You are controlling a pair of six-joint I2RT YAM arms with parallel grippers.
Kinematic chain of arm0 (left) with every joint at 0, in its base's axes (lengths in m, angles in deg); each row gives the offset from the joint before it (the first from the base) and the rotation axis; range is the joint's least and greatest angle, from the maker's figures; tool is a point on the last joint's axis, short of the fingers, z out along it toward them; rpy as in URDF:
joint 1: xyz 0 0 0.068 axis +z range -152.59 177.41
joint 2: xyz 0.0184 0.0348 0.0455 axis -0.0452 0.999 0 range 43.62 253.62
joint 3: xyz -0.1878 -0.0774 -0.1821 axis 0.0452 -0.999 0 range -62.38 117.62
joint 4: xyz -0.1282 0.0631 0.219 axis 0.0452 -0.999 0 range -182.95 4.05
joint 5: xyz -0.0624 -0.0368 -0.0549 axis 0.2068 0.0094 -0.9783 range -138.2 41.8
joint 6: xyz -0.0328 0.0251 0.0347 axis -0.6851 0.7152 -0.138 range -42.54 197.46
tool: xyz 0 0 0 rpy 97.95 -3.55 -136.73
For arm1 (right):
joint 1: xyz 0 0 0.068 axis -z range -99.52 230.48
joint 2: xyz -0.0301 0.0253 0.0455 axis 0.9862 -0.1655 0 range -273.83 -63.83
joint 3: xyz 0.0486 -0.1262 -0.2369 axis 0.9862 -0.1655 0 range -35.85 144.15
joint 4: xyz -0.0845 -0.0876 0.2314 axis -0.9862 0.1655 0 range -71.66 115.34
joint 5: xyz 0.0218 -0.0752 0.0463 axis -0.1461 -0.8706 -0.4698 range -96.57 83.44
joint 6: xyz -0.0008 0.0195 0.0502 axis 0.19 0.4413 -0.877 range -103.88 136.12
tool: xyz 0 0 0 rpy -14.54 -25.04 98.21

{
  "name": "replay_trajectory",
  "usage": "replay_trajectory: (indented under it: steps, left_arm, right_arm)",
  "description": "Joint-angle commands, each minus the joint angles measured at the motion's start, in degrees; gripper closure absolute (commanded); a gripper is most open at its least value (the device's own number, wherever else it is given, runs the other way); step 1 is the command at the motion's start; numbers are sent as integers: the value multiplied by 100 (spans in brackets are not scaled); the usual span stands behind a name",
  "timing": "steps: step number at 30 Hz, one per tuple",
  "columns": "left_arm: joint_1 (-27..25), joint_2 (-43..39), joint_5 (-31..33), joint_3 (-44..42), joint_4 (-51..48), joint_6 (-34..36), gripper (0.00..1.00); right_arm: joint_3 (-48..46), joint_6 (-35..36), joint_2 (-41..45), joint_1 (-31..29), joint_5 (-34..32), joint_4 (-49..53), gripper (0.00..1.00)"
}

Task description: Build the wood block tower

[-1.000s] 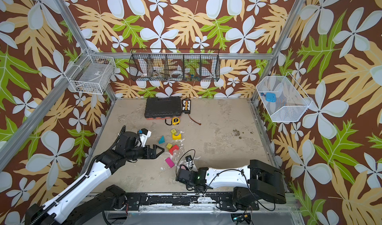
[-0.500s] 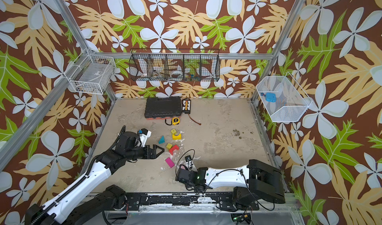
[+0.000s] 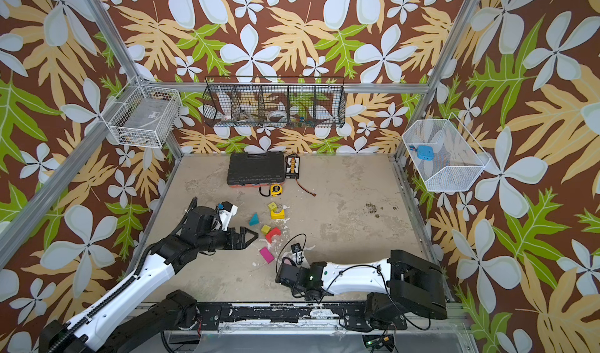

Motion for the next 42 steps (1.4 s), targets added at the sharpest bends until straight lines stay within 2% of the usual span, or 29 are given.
replay_trajectory:
  steps: [1,16,21,25,30,34,42]
  left_arm:
    - [7,-8,-3,-9,50,32,0]
    - [7,-1,4,-12,54,22,0]
    - [7,46,-12,-12,50,30,0]
    - [8,-18,-28,-5,50,37,0]
    - [7,-150,79,-29,50,11,0]
    - [7,-69,253,1,-7,-14,0]
    - [25,13,459,48,-64,-49,0]
  right_arm:
    - [7,-34,-16,8,-93,-28,40]
    - [-16,-9,93,18,-178,51,39]
    - [133,11,443,-42,-255,420,35]
    - [423,-137,1046,-265,-274,694,27]
    - [655,-60,1666,-536,-16,93,18]
    - [759,110,1766,-537,328,-525,18]
    - [1249,511,2084,-537,504,-547,16]
